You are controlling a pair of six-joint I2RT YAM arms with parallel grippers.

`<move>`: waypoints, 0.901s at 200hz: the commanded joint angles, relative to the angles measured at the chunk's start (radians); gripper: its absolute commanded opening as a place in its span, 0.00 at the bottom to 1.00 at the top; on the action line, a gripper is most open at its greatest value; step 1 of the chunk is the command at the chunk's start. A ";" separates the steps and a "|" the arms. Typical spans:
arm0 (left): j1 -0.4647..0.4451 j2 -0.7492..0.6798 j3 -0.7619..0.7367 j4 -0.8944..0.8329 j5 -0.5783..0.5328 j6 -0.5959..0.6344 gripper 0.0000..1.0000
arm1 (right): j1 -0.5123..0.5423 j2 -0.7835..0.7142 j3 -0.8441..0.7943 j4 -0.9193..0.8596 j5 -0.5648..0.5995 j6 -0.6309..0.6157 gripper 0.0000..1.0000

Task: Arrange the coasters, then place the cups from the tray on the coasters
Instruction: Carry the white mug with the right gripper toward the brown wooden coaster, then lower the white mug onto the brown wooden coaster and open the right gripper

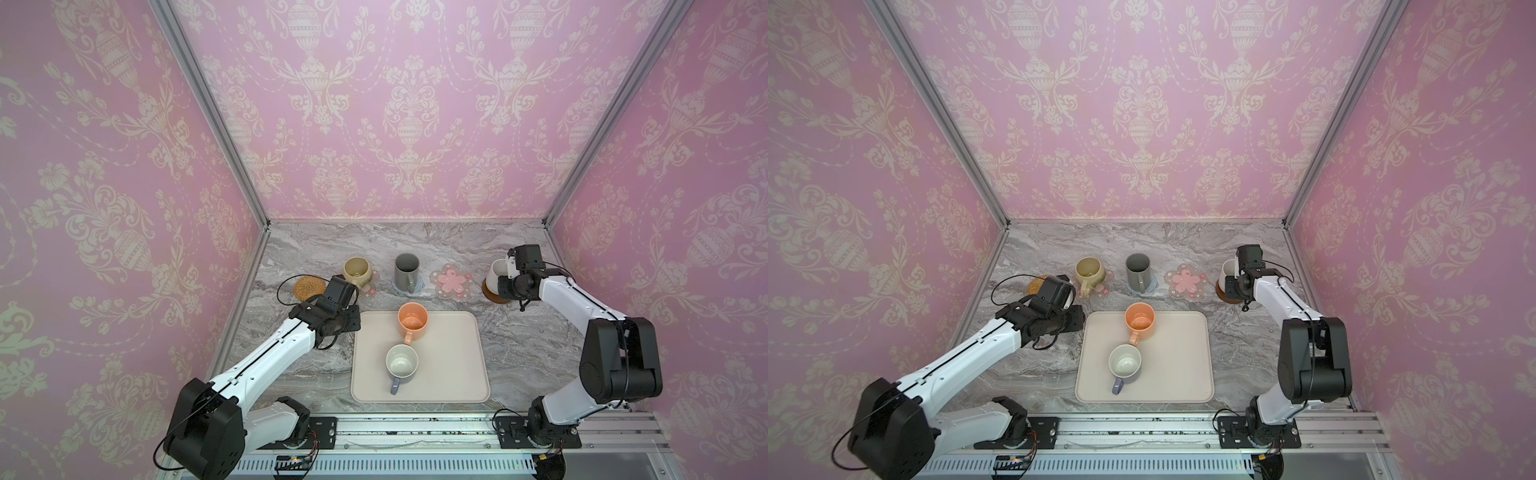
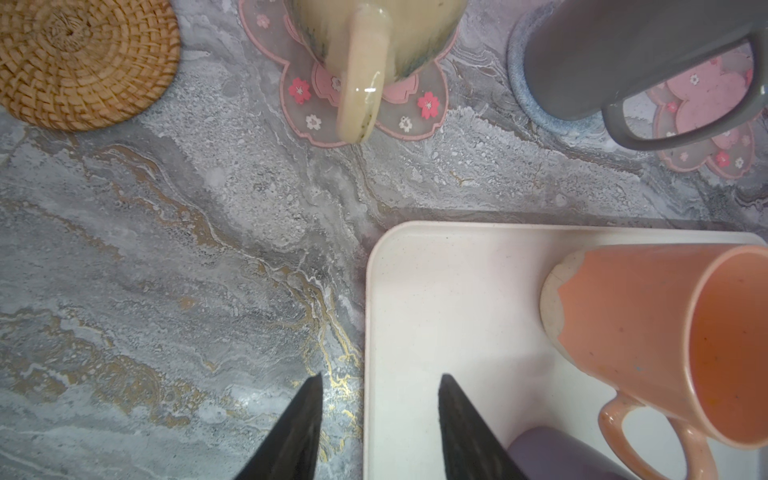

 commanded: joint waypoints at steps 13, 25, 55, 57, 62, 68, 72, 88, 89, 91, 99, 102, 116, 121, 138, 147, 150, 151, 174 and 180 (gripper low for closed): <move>0.007 0.022 0.029 -0.001 0.007 0.017 0.48 | -0.008 0.012 0.052 0.051 0.052 -0.037 0.00; 0.006 0.025 0.030 -0.001 0.010 0.015 0.48 | -0.008 0.018 0.052 0.045 0.063 -0.042 0.00; 0.006 0.026 0.030 -0.001 0.011 0.015 0.48 | -0.008 0.018 0.039 0.048 0.068 -0.045 0.00; 0.006 0.026 0.030 -0.001 0.010 0.015 0.48 | -0.008 0.019 0.037 0.048 0.067 -0.045 0.00; 0.006 0.026 0.030 -0.001 0.010 0.015 0.48 | -0.008 0.022 0.037 0.048 0.066 -0.043 0.00; 0.006 0.026 0.030 -0.001 0.010 0.015 0.48 | -0.008 0.023 0.035 0.045 0.065 -0.041 0.00; 0.007 0.026 0.030 -0.001 0.010 0.015 0.48 | -0.008 0.026 0.035 0.042 0.063 -0.039 0.01; 0.007 0.029 0.032 -0.001 0.009 0.015 0.48 | -0.009 0.031 0.032 0.033 0.054 -0.028 0.09; 0.006 0.028 0.032 -0.001 0.009 0.015 0.48 | -0.009 0.031 0.031 0.033 0.052 -0.027 0.10; 0.006 0.028 0.032 -0.001 0.009 0.015 0.48 | -0.009 0.030 0.029 0.032 0.050 -0.024 0.11; 0.007 0.029 0.032 -0.003 0.008 0.015 0.48 | -0.008 0.026 0.021 0.031 0.042 -0.019 0.16; 0.006 0.029 0.033 -0.003 0.008 0.015 0.48 | -0.008 0.024 0.017 0.033 0.041 -0.016 0.18; 0.007 0.030 0.035 -0.004 0.006 0.018 0.48 | -0.008 0.012 -0.003 0.034 0.038 -0.008 0.22; 0.006 0.030 0.036 -0.004 0.006 0.018 0.48 | -0.009 0.008 -0.007 0.034 0.040 -0.006 0.24; 0.007 0.032 0.041 -0.005 0.009 0.020 0.48 | -0.008 -0.008 -0.022 0.033 0.045 -0.007 0.30; 0.006 0.032 0.044 -0.005 0.010 0.019 0.48 | -0.008 -0.016 -0.024 0.027 0.045 -0.010 0.30; 0.006 0.032 0.045 -0.006 0.010 0.020 0.48 | -0.009 -0.018 -0.024 0.025 0.044 -0.010 0.31; 0.006 0.032 0.045 -0.006 0.010 0.021 0.48 | -0.009 -0.019 -0.024 0.023 0.045 -0.011 0.31; 0.006 0.030 0.050 -0.006 0.013 0.020 0.48 | -0.007 -0.040 -0.024 0.007 0.054 -0.011 0.34; 0.007 0.028 0.050 -0.007 0.014 0.019 0.48 | -0.007 -0.047 -0.024 0.001 0.057 -0.009 0.34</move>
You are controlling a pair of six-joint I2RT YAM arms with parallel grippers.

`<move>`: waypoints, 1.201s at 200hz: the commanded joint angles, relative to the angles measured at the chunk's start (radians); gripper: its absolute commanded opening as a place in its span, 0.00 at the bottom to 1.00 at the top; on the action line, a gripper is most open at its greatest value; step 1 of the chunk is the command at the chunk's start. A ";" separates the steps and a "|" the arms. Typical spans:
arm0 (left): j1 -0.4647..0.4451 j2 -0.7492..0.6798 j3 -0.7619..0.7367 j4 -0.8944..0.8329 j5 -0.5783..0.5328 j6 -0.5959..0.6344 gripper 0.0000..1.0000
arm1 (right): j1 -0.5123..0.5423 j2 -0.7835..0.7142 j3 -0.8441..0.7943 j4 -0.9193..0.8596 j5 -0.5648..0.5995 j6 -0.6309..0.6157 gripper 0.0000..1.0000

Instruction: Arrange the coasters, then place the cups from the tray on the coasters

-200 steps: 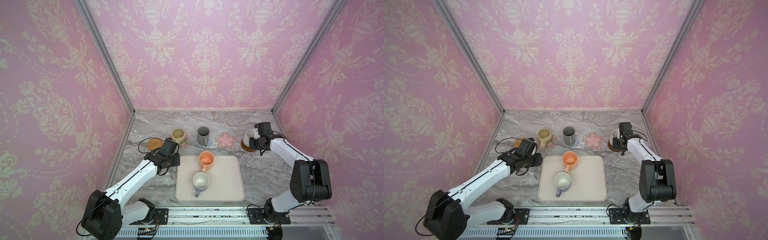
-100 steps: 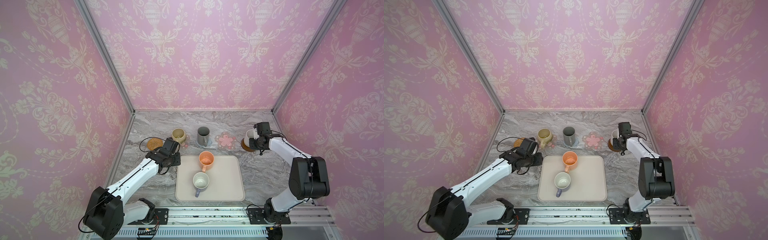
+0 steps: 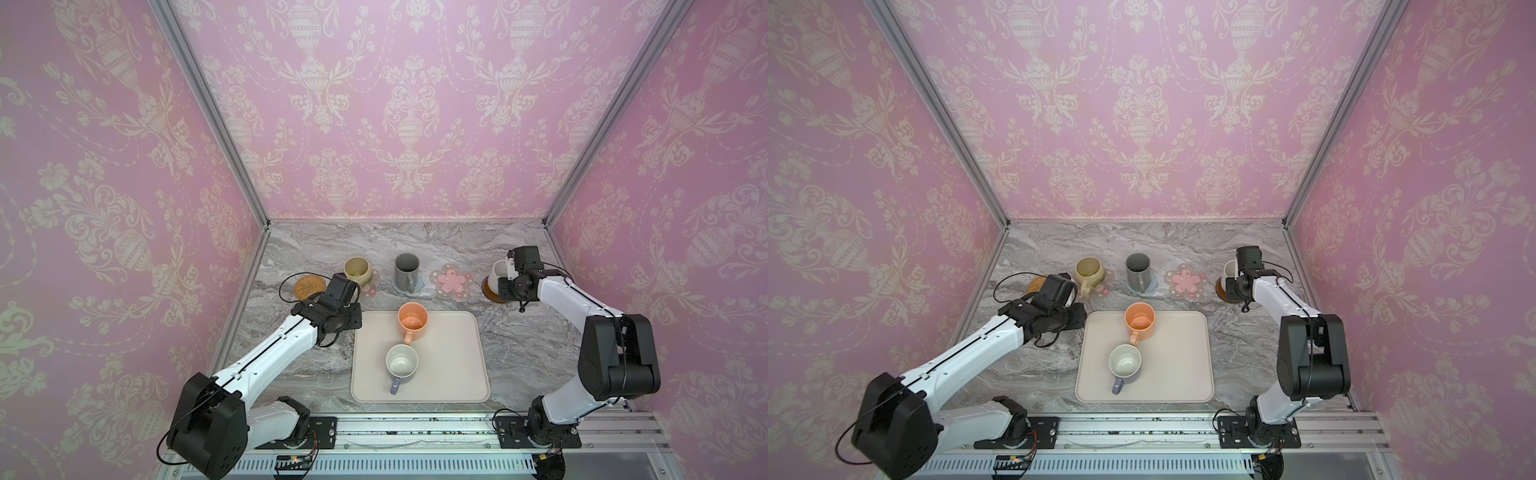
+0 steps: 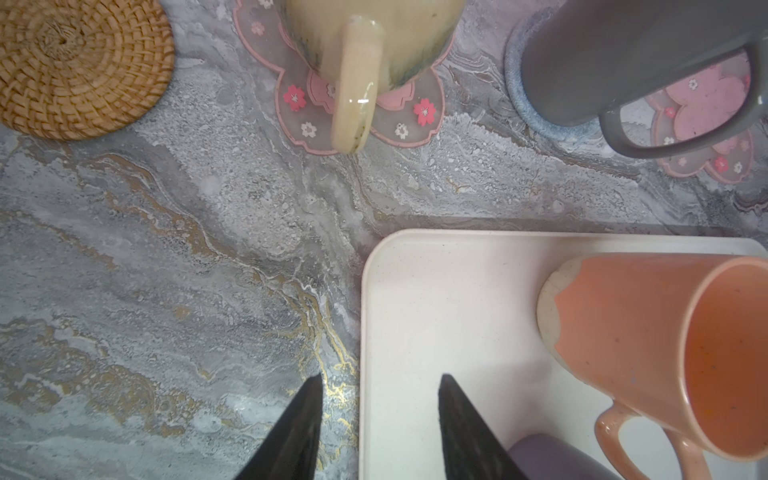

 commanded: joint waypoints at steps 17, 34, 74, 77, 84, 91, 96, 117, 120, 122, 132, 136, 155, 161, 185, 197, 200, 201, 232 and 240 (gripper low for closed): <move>0.007 -0.005 0.031 -0.014 0.014 0.016 0.48 | -0.007 -0.084 -0.011 -0.031 0.021 0.016 0.36; 0.007 -0.017 0.029 -0.018 0.014 0.016 0.48 | -0.008 -0.114 -0.015 -0.047 0.022 0.023 0.37; 0.007 -0.044 0.022 -0.035 -0.001 0.011 0.48 | -0.009 -0.212 -0.054 -0.089 0.020 0.065 0.42; 0.007 -0.047 0.020 -0.037 -0.004 0.010 0.48 | -0.008 -0.221 -0.060 -0.091 0.018 0.069 0.42; 0.006 -0.053 0.016 -0.040 -0.007 0.006 0.48 | -0.009 -0.241 -0.073 -0.094 0.014 0.077 0.42; 0.006 -0.060 0.012 -0.041 -0.010 0.002 0.48 | -0.008 -0.262 -0.088 -0.093 0.008 0.082 0.42; 0.007 -0.064 0.009 -0.042 -0.010 0.001 0.48 | -0.008 -0.279 -0.097 -0.095 0.003 0.085 0.42; 0.006 -0.086 -0.006 -0.046 -0.010 -0.006 0.48 | -0.009 -0.339 -0.118 -0.120 -0.011 0.093 0.43; 0.006 -0.088 -0.008 -0.046 -0.011 -0.008 0.48 | -0.008 -0.347 -0.120 -0.125 -0.014 0.094 0.43; 0.007 -0.090 -0.009 -0.046 -0.012 -0.008 0.48 | -0.008 -0.353 -0.121 -0.128 -0.016 0.094 0.43; 0.006 -0.099 -0.016 -0.049 -0.012 -0.011 0.48 | -0.007 -0.378 -0.123 -0.145 -0.030 0.096 0.43; 0.006 -0.103 -0.019 -0.049 -0.012 -0.011 0.48 | -0.007 -0.389 -0.125 -0.149 -0.037 0.095 0.43; 0.006 -0.117 -0.026 -0.054 -0.012 -0.015 0.48 | -0.005 -0.435 -0.134 -0.167 -0.063 0.094 0.44; 0.006 -0.119 -0.027 -0.055 -0.012 -0.018 0.48 | -0.006 -0.448 -0.140 -0.168 -0.069 0.093 0.44; 0.005 -0.129 -0.030 -0.052 -0.003 -0.021 0.48 | -0.006 -0.475 -0.168 -0.146 -0.067 0.082 0.44; 0.005 -0.132 -0.032 -0.048 0.003 -0.025 0.48 | -0.005 -0.457 -0.169 -0.142 -0.071 0.077 0.41; 0.005 -0.132 -0.033 -0.046 0.003 -0.024 0.48 | -0.004 -0.450 -0.168 -0.142 -0.071 0.075 0.40; 0.005 -0.133 -0.033 -0.046 0.005 -0.025 0.48 | -0.004 -0.448 -0.167 -0.142 -0.071 0.076 0.39; 0.003 -0.136 -0.041 -0.038 0.015 -0.034 0.48 | -0.006 -0.359 -0.150 -0.124 -0.063 0.078 0.35; 0.003 -0.140 -0.042 -0.041 0.014 -0.034 0.48 | -0.004 -0.341 -0.148 -0.109 -0.059 0.079 0.35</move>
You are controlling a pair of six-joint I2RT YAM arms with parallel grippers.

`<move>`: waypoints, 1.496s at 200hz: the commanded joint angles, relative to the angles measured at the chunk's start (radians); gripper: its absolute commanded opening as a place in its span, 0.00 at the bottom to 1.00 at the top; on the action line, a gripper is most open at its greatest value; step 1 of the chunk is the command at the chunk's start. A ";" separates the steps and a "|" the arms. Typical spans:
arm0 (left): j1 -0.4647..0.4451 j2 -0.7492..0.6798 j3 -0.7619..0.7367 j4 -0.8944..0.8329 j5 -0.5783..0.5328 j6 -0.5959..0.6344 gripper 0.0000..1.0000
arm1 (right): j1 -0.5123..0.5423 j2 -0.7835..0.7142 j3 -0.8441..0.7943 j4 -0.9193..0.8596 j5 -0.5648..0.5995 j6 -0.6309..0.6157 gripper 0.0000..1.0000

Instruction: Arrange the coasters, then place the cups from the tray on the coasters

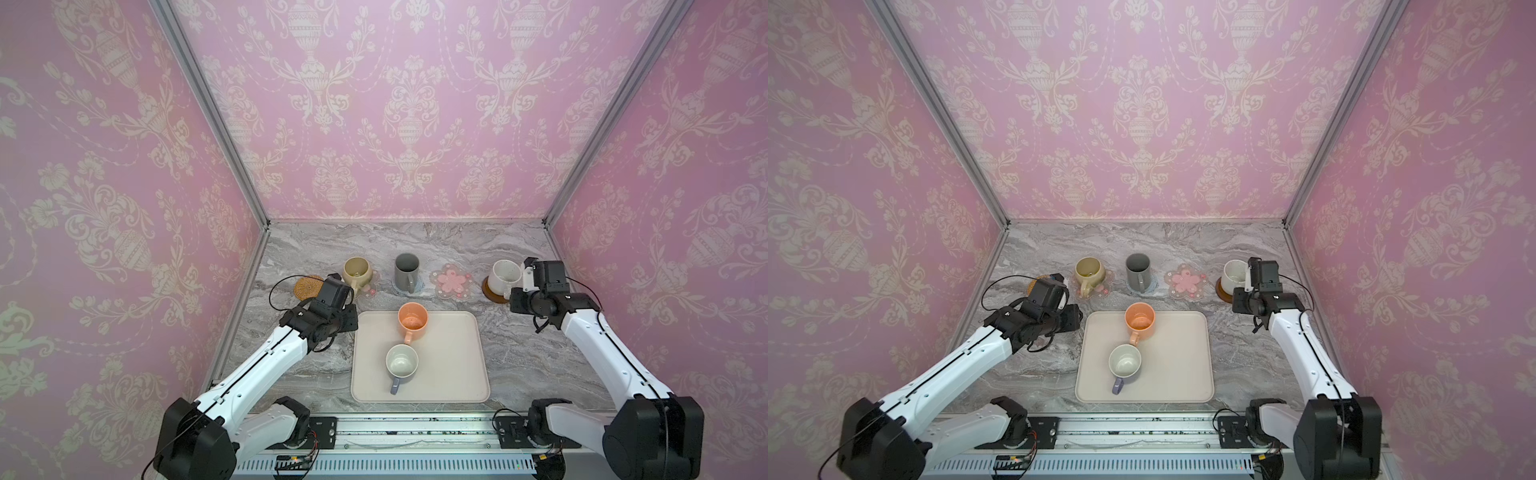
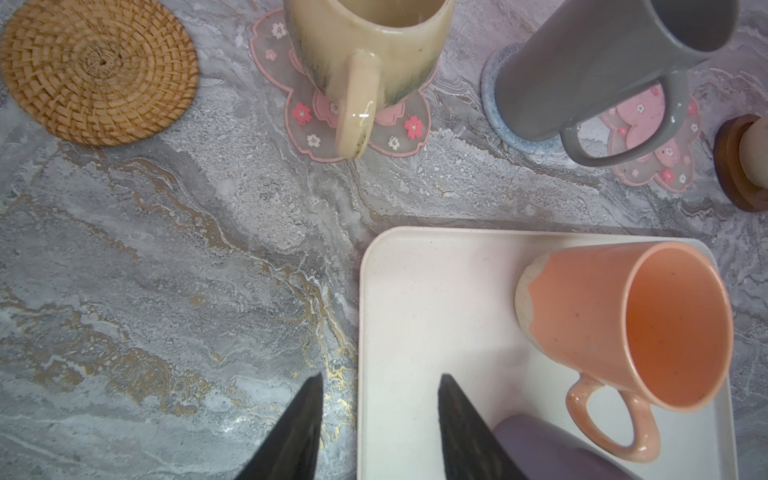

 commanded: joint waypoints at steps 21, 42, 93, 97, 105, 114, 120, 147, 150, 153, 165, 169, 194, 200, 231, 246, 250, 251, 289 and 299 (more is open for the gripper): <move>0.003 -0.028 -0.017 -0.023 0.007 -0.026 0.48 | -0.005 0.088 0.018 0.038 -0.002 0.008 0.29; 0.003 -0.037 -0.018 -0.029 -0.003 -0.021 0.48 | -0.005 0.120 0.021 0.060 -0.010 0.013 0.27; 0.003 -0.024 -0.014 -0.033 -0.009 -0.015 0.48 | -0.005 0.196 0.047 0.090 0.003 0.017 0.16; 0.003 -0.022 -0.014 -0.032 -0.010 -0.015 0.48 | -0.005 0.202 0.049 0.090 0.005 0.016 0.16; 0.003 -0.020 -0.014 -0.032 -0.010 -0.015 0.48 | -0.005 0.210 0.052 0.092 0.007 0.016 0.14; 0.003 -0.019 -0.015 -0.030 -0.010 -0.014 0.48 | -0.005 0.218 0.056 0.095 0.017 0.016 0.13; 0.003 -0.018 -0.016 -0.029 -0.011 -0.014 0.48 | -0.005 0.223 0.057 0.098 0.027 0.017 0.12; 0.003 -0.010 -0.016 -0.029 -0.012 -0.012 0.48 | -0.007 0.245 0.073 0.097 0.069 0.017 0.10; 0.003 -0.010 -0.016 -0.029 -0.012 -0.012 0.48 | -0.006 0.249 0.075 0.096 0.072 0.017 0.10; 0.003 -0.009 -0.017 -0.029 -0.012 -0.012 0.48 | -0.007 0.253 0.078 0.094 0.075 0.017 0.10; 0.003 -0.005 -0.016 -0.029 -0.015 -0.009 0.48 | -0.007 0.267 0.093 0.082 0.090 0.016 0.09; 0.003 -0.004 -0.016 -0.028 -0.015 -0.008 0.48 | -0.007 0.270 0.096 0.080 0.094 0.017 0.09; 0.003 0.009 -0.013 -0.023 -0.015 -0.007 0.48 | -0.007 0.286 0.107 0.076 0.094 0.016 0.07; 0.003 0.012 -0.013 -0.023 -0.015 -0.006 0.48 | -0.007 0.287 0.109 0.074 0.088 0.017 0.07; 0.003 0.026 -0.004 -0.023 -0.015 -0.001 0.48 | -0.007 0.263 0.093 0.085 0.109 0.018 0.08; 0.003 0.031 0.000 -0.019 -0.013 0.003 0.48 | -0.010 0.264 0.103 0.067 0.121 0.009 0.08; 0.003 0.033 0.001 -0.019 -0.013 0.003 0.48 | -0.010 0.266 0.107 0.062 0.116 0.006 0.08; 0.003 0.033 0.001 -0.019 -0.013 0.003 0.48 | -0.010 0.265 0.108 0.061 0.114 0.005 0.08; 0.003 0.048 0.009 -0.014 -0.011 0.004 0.48 | -0.010 0.197 0.084 0.063 0.020 0.027 0.12; 0.003 0.047 0.010 -0.011 -0.013 0.004 0.48 | -0.009 0.169 0.073 0.063 0.008 0.032 0.14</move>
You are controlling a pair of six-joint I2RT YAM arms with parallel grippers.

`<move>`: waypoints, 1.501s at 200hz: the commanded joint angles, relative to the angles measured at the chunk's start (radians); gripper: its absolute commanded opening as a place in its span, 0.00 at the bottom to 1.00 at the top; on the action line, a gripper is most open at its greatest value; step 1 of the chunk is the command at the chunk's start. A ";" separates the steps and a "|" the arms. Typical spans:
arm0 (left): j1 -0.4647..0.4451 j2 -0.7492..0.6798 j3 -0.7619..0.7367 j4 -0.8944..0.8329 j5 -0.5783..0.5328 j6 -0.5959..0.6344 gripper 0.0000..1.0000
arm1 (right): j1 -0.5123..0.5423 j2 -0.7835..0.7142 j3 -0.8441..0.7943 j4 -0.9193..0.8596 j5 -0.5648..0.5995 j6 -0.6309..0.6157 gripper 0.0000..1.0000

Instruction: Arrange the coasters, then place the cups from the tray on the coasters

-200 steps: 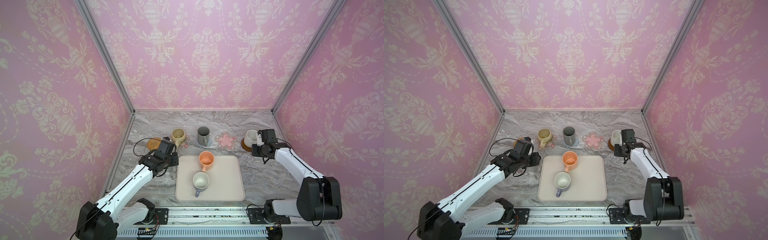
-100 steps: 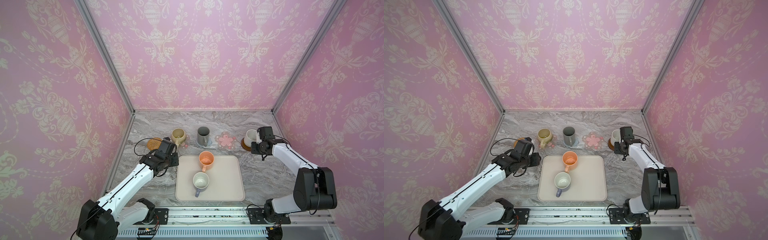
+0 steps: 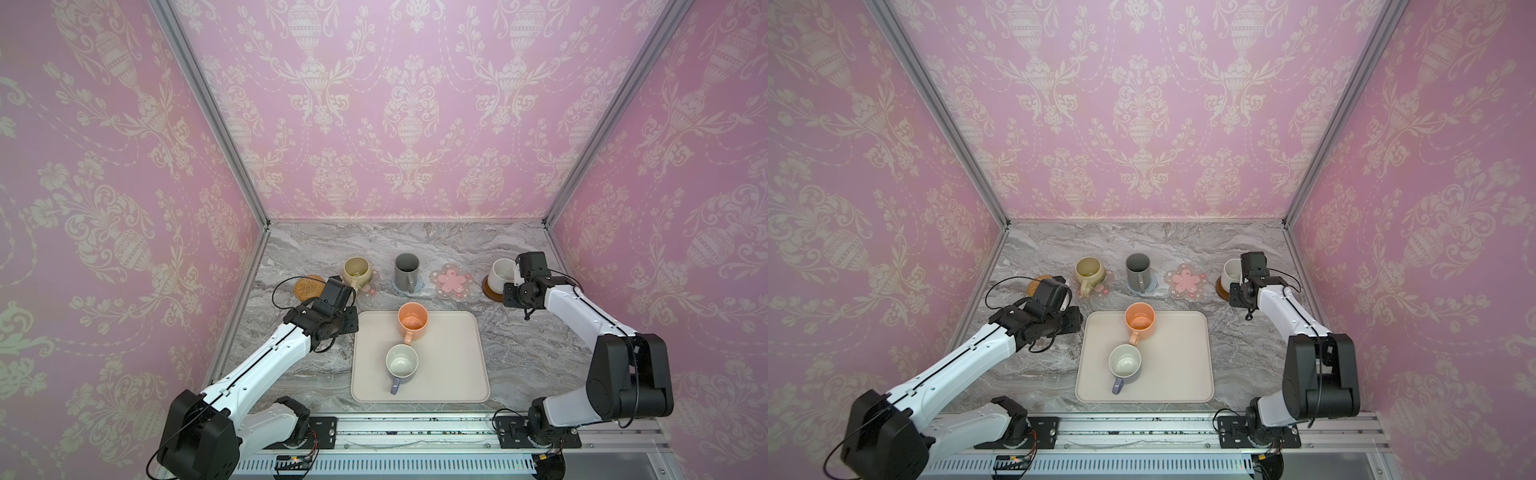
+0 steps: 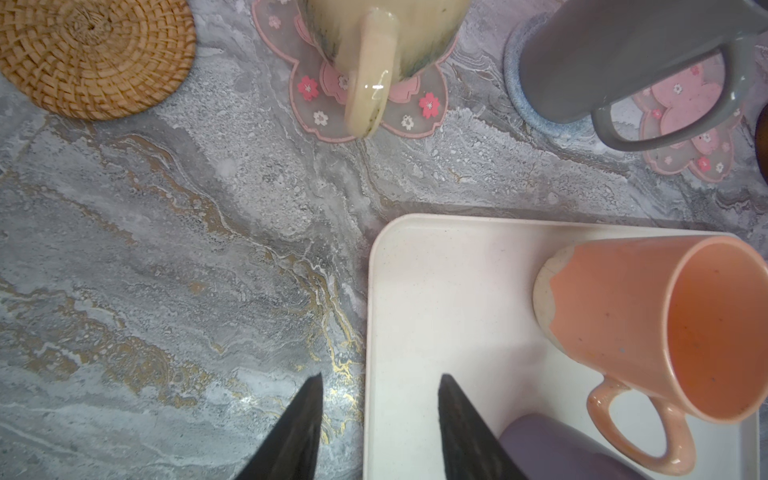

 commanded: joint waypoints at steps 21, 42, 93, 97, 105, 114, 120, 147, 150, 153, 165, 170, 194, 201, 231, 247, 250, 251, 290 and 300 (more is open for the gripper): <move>0.003 0.002 0.020 -0.003 -0.017 0.014 0.48 | -0.002 -0.140 -0.030 -0.008 -0.094 0.033 0.20; 0.004 0.012 0.027 0.000 -0.018 0.019 0.48 | 0.005 -0.185 -0.060 0.018 -0.153 0.044 0.22; 0.004 0.016 0.013 0.027 0.008 0.002 0.48 | 0.019 -0.114 -0.066 0.071 -0.196 0.047 0.09; 0.003 0.013 0.011 0.027 0.008 0.000 0.48 | 0.019 -0.105 -0.065 0.073 -0.196 0.047 0.08; 0.003 0.006 0.008 0.025 0.006 0.000 0.48 | 0.021 -0.087 -0.063 0.080 -0.186 0.047 0.07; 0.003 -0.002 0.006 0.021 0.003 0.000 0.48 | 0.020 -0.066 -0.059 0.087 -0.174 0.044 0.07; 0.003 -0.007 0.004 0.017 0.000 0.000 0.48 | 0.020 -0.053 -0.056 0.091 -0.168 0.043 0.07; 0.003 -0.027 0.003 0.000 -0.016 0.002 0.48 | 0.019 0.006 -0.033 0.093 -0.123 0.032 0.06; 0.003 -0.028 0.003 -0.002 -0.017 0.003 0.48 | 0.020 0.013 -0.030 0.094 -0.117 0.030 0.06; 0.003 -0.029 0.004 -0.004 -0.018 0.002 0.48 | 0.020 0.019 -0.028 0.094 -0.113 0.028 0.06; 0.003 -0.031 0.006 -0.010 -0.021 0.006 0.48 | 0.018 0.039 -0.019 0.091 -0.102 0.023 0.05; 0.003 -0.031 0.007 -0.011 -0.022 0.006 0.48 | 0.018 0.046 -0.016 0.091 -0.102 0.022 0.05; 0.004 -0.032 0.012 -0.020 -0.026 0.007 0.48 | 0.017 0.060 -0.011 0.095 -0.081 0.017 0.05; 0.004 -0.031 0.012 -0.019 -0.027 0.008 0.48 | 0.016 0.061 -0.011 0.096 -0.076 0.015 0.05; 0.004 -0.026 0.015 -0.019 -0.027 0.007 0.48 | 0.004 0.063 -0.011 0.089 -0.044 -0.009 0.05; 0.003 -0.019 0.018 -0.017 -0.025 0.006 0.48 | -0.004 0.075 -0.003 0.076 -0.019 -0.024 0.05; 0.003 -0.018 0.020 -0.018 -0.026 0.006 0.48 | -0.006 0.077 -0.002 0.075 -0.016 -0.027 0.05; 0.003 -0.018 0.020 -0.018 -0.026 0.006 0.48 | -0.007 0.077 -0.002 0.075 -0.015 -0.028 0.05; 0.003 -0.017 0.029 -0.026 -0.024 0.007 0.48 | -0.022 0.086 0.004 0.076 0.002 -0.033 0.06; 0.003 -0.019 0.029 -0.028 -0.026 0.007 0.48 | -0.021 0.085 0.006 0.072 0.004 -0.034 0.06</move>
